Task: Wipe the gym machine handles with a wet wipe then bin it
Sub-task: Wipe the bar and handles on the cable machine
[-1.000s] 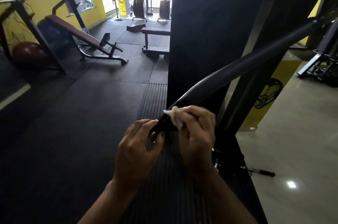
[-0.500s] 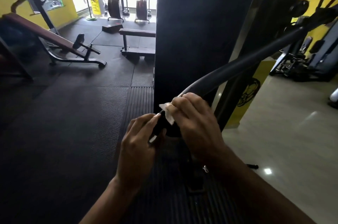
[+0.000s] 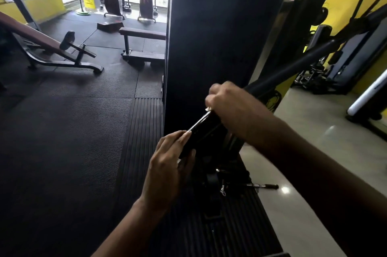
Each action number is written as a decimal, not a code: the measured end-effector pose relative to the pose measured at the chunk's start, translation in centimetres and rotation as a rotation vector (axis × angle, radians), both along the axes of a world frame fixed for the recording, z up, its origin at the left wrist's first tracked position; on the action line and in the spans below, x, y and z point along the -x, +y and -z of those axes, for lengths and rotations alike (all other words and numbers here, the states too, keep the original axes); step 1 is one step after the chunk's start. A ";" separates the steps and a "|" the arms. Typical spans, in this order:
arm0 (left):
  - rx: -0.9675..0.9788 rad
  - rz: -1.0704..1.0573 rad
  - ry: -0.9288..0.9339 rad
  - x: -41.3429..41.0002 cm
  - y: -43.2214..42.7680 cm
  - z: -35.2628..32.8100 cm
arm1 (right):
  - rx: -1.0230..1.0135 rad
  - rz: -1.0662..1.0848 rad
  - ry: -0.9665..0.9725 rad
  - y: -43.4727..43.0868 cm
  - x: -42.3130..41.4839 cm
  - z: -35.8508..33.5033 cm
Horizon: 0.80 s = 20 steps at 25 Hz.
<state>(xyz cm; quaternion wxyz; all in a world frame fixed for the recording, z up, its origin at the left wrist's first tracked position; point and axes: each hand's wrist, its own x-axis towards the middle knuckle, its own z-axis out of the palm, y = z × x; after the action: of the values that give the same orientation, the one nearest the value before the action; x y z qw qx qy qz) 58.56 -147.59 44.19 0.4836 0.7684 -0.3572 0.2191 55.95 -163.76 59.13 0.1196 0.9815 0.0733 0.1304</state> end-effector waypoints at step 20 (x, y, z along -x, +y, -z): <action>0.070 0.094 -0.002 0.7 -2.3 1.5 | -0.202 0.069 -0.275 1.7 3.2 6.4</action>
<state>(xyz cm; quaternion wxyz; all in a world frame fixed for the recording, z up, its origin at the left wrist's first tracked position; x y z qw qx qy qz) 57.89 -149.85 42.73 0.5198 0.7332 -0.3852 0.2093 52.77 -162.11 52.78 0.0336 0.9633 0.0093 0.2662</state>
